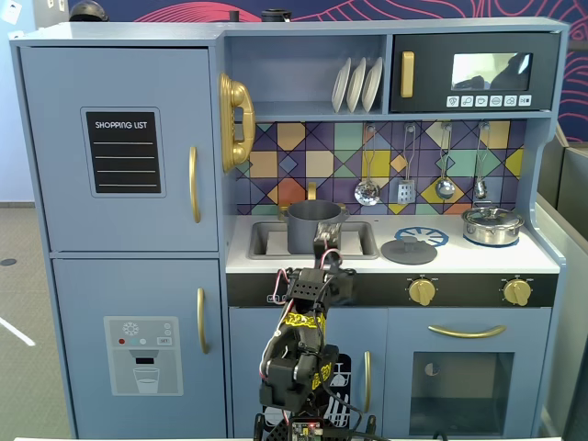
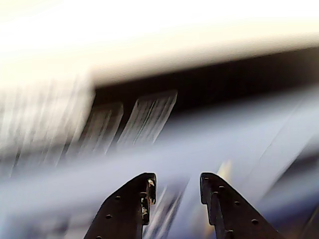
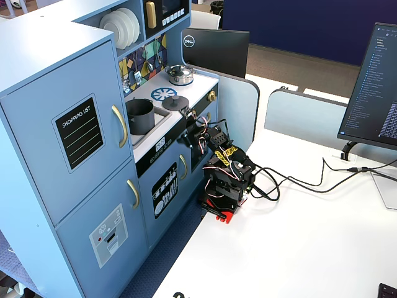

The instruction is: Pick up the lid from the counter and put it on the gray recipient

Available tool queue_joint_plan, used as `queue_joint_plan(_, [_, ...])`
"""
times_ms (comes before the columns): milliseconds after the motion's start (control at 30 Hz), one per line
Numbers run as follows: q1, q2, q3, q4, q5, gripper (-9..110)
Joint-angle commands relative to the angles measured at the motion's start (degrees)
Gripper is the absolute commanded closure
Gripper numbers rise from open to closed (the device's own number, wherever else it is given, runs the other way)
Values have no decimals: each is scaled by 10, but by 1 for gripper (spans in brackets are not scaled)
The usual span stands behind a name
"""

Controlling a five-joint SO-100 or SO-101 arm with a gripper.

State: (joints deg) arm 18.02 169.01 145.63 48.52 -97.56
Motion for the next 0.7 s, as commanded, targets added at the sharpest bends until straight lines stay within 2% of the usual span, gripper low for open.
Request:
queue_joint_plan(0, [53,-11,-54,-101,-31,101])
queue_joint_plan(233, [120,-70,-13,-350,-25,101])
queue_joint_plan(300, [129,-104,-17,-387,-14,101])
queue_joint_plan(533, [163,-215,-4,-533,23,88])
queue_joint_plan(667, [170,-245,-20,-542,31,81])
